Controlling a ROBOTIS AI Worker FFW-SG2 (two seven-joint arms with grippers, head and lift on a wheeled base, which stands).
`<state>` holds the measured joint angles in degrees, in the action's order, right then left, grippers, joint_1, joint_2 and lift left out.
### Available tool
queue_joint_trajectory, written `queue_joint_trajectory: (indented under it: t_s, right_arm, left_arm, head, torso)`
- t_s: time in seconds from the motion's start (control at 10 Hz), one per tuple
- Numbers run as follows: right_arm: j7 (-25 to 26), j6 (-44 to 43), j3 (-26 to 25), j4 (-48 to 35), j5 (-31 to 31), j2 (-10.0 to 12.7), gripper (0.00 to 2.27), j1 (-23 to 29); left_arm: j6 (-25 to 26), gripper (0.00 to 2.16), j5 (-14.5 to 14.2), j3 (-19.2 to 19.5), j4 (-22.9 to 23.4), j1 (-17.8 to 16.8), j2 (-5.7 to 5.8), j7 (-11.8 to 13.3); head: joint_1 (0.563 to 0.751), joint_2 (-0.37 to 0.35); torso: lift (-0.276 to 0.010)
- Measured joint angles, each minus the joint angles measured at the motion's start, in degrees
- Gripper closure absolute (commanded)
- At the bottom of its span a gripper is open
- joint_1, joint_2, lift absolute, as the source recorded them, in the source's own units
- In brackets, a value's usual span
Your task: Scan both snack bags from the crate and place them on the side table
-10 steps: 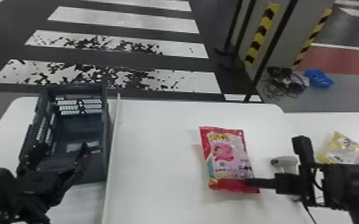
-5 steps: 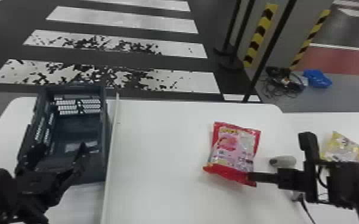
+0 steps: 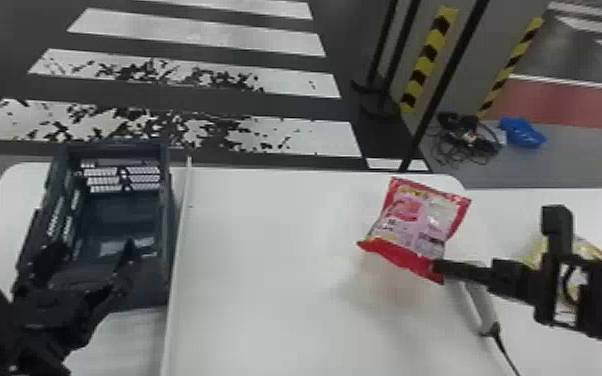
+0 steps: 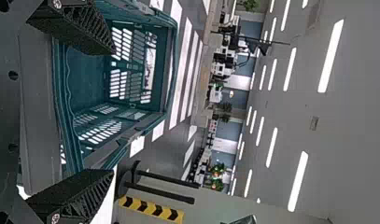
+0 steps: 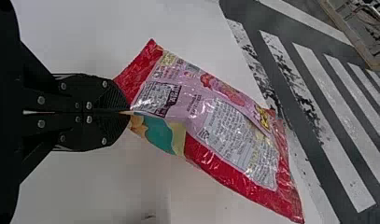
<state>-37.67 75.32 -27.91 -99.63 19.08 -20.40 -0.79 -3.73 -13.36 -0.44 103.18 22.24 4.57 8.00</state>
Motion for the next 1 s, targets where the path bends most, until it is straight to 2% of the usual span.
queue_joint_trajectory:
  t_s: [0.2,0.5,0.8,1.0]
  right_arm:
    - [2.0,0.1,-5.1,0.0,0.6,0.0,2.26,-2.7]
    - [6.6,-3.6,-11.1,3.0,-2.2,-1.3,2.26,-6.3]
    - [16.0,-14.1,-13.2,7.6,-6.3,-1.4,2.26,-6.7]
    - [20.3,-23.0,-14.6,14.7,-7.7,-2.1,2.26,-8.1]
  left_arm:
    - [0.0,0.08,0.0,0.0,0.1,0.1,0.0,0.0]
    - [0.0,0.08,0.1,0.0,0.1,0.2,0.0,0.0]
    - [0.2,0.08,0.1,0.0,0.1,0.2,0.08,0.0]
    - [0.2,0.08,0.2,0.0,0.1,0.2,0.25,0.0]
  head:
    - [0.695,-0.257]
    - [0.695,-0.339]
    - [0.695,-0.35]
    - [0.695,-0.35]
  torso:
    - [-0.095]
    - [-0.095]
    - [-0.095]
    - [-0.095]
